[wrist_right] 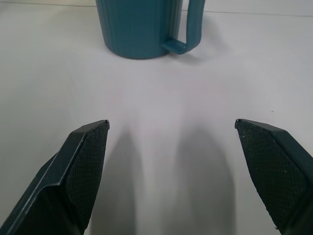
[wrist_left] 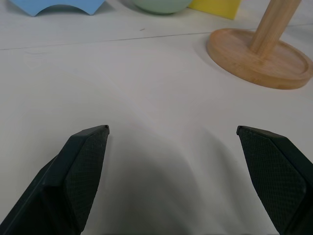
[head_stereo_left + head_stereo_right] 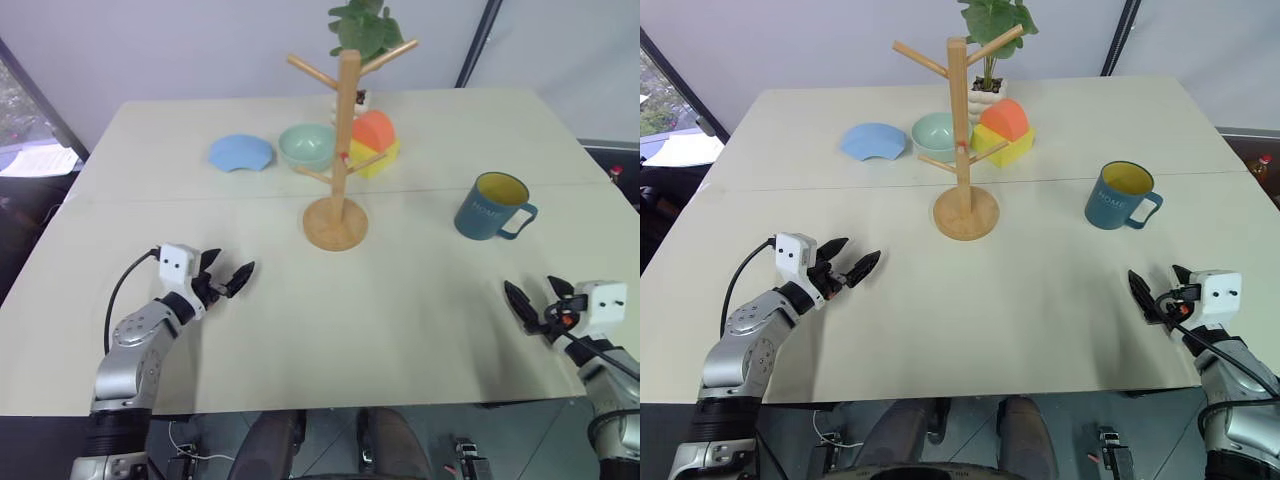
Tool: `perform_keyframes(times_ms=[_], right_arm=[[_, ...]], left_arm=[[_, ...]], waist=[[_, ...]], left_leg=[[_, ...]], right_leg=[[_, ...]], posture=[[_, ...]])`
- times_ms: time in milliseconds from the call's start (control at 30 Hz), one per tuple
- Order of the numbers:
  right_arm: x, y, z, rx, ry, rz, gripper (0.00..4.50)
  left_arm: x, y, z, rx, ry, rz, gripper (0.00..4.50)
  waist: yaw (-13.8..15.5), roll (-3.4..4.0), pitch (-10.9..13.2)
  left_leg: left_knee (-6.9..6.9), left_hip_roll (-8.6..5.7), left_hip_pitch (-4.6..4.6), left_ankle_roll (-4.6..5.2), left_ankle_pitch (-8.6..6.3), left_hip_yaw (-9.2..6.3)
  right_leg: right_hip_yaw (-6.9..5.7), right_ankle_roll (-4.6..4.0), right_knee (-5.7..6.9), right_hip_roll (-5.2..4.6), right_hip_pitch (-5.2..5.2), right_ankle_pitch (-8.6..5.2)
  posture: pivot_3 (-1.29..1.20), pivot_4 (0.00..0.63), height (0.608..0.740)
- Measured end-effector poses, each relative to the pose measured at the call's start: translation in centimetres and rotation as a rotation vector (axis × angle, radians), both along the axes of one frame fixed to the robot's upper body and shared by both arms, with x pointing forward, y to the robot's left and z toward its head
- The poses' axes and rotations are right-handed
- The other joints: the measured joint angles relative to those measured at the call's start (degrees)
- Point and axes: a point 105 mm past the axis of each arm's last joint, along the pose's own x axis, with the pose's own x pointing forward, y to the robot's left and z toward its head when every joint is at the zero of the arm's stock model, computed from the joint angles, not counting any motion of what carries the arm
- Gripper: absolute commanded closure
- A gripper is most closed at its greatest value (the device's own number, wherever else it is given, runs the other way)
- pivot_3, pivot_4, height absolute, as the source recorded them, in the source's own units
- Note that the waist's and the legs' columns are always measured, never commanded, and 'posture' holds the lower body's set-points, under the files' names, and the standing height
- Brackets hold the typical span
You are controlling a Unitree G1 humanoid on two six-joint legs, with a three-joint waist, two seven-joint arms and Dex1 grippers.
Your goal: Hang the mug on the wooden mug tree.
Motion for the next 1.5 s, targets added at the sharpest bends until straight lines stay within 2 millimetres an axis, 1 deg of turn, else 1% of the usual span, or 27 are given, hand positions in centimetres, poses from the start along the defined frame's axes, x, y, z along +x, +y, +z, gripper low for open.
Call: perform_keyframes(times_ms=[200, 300, 400, 500, 600, 667, 733, 833, 933, 1067, 1167, 1500], right_arm=[[0.1, -0.1, 0.2, 0.0, -0.01, -0.014, 0.2], [0.3, 0.0, 0.3, 0.0, -0.018, -0.015, 0.2], [0.8, 0.0, 0.6, -0.004, -0.027, -0.023, 0.2], [1.4, 0.1, 0.8, -0.011, -0.033, -0.027, 0.2], [2.0, 0.0, 1.2, -0.01, -0.048, -0.044, 0.2], [2.4, -0.2, 1.5, -0.009, -0.061, -0.067, 0.2], [2.8, -0.3, 1.8, -0.015, -0.07, -0.086, 0.2], [3.4, -0.3, 1.8, -0.022, -0.075, -0.111, 0.2], [4.9, 0.1, 1.9, -0.018, -0.087, -0.14, 0.2], [6.2, 0.2, 2.4, -0.046, -0.107, -0.167, 0.2], [6.9, 0.1, 2.3, -0.049, -0.114, -0.19, 0.2], [7.8, -0.8, 1.6, -0.051, -0.112, -0.255, 0.2]], left_arm=[[0.0, 0.0, 0.0, 0.001, 0.004, -0.004, 0.0], [-0.1, -0.5, 0.0, -0.004, 0.017, -0.031, 0.0], [-0.8, -2.7, 0.5, -0.026, 0.023, -0.156, 0.0], [-1.9, -5.4, 1.7, -0.018, -0.002, -0.305, 0.0], [-3.9, -9.0, 3.0, 0.041, -0.046, -0.519, 0.0], [-5.0, -11.1, 3.7, 0.055, -0.074, -0.629, 0.0], [-5.5, -12.3, 4.2, 0.056, -0.089, -0.69, 0.0], [-5.6, -13.4, 5.2, 0.017, -0.111, -0.725, 0.0], [-5.9, -14.6, 5.5, 0.005, -0.127, -0.768, 0.0], [-6.0, -15.0, 5.5, 0.007, -0.126, -0.782, 0.0], [-5.9, -15.1, 5.8, 0.011, -0.136, -0.783, 0.0], [-5.7, -15.1, 6.0, 0.014, -0.146, -0.771, 0.0]], waist=[[0.0, 0.0, 0.0], [0.0, 0.0, 0.0], [-0.02, 0.0, 0.0], [-0.01, 0.0, 0.0], [-0.01, 0.03, -0.02], [-0.01, 0.04, -0.02], [0.0, 0.03, -0.02], [-0.09, 0.03, -0.02], [-0.29, 0.04, -0.02], [-0.06, 0.03, -0.02], [0.02, 0.03, -0.02], [-0.15, 0.03, -0.02]], left_leg=[[0.0, 0.0, 0.01, 0.0, 0.0, 0.0], [0.0, 0.0, 0.02, 0.0, 0.0, 0.0], [0.01, 0.0, 0.02, 0.0, 0.0, 0.01], [0.01, 0.0, 0.02, 0.0, 0.01, 0.01], [0.01, 0.0, 0.04, 0.01, 0.01, 0.05], [0.01, 0.0, 0.05, 0.02, 0.02, 0.07], [0.01, 0.01, 0.06, 0.11, 0.08, 0.07], [0.01, 0.01, 0.08, 0.14, 0.1, 0.08], [0.03, 0.01, 0.14, 0.15, 0.11, 0.16], [0.04, 0.01, 0.14, 0.17, 0.12, 0.16], [0.05, -0.01, 0.14, 0.17, 0.13, 0.16], [0.19, 0.01, 0.16, 0.18, 0.13, 0.18]], right_leg=[[0.0, 0.0, 0.0, 0.01, 0.0, 0.0], [0.0, 0.0, 0.01, 0.01, 0.01, 0.0], [0.0, -0.01, 0.0, 0.01, 0.03, 0.01], [0.0, -0.01, 0.0, 0.01, 0.03, 0.01], [0.02, -0.02, 0.01, 0.01, 0.03, 0.01], [0.03, -0.02, 0.01, 0.01, 0.05, 0.01], [0.03, -0.02, 0.01, 0.02, 0.05, 0.01], [0.03, -0.02, 0.02, 0.03, 0.06, 0.01], [0.07, -0.02, 0.03, 0.04, 0.11, 0.02], [0.07, -0.02, 0.04, 0.06, 0.11, 0.02], [0.07, -0.02, 0.03, 0.06, 0.13, 0.02], [0.08, -0.01, 0.09, 0.08, 0.19, 0.03]], posture=[[0.0, 0.15, 0.74], [0.0, 0.15, 0.74], [0.0, 0.15, 0.74], [0.0, 0.15, 0.74], [0.0, 0.15, 0.74], [0.0, 0.15, 0.74], [0.0, 0.15, 0.74], [0.0, 0.15, 0.74], [0.0, 0.15, 0.74], [0.0, 0.15, 0.74], [0.0, 0.15, 0.74], [0.0, 0.15, 0.74]])
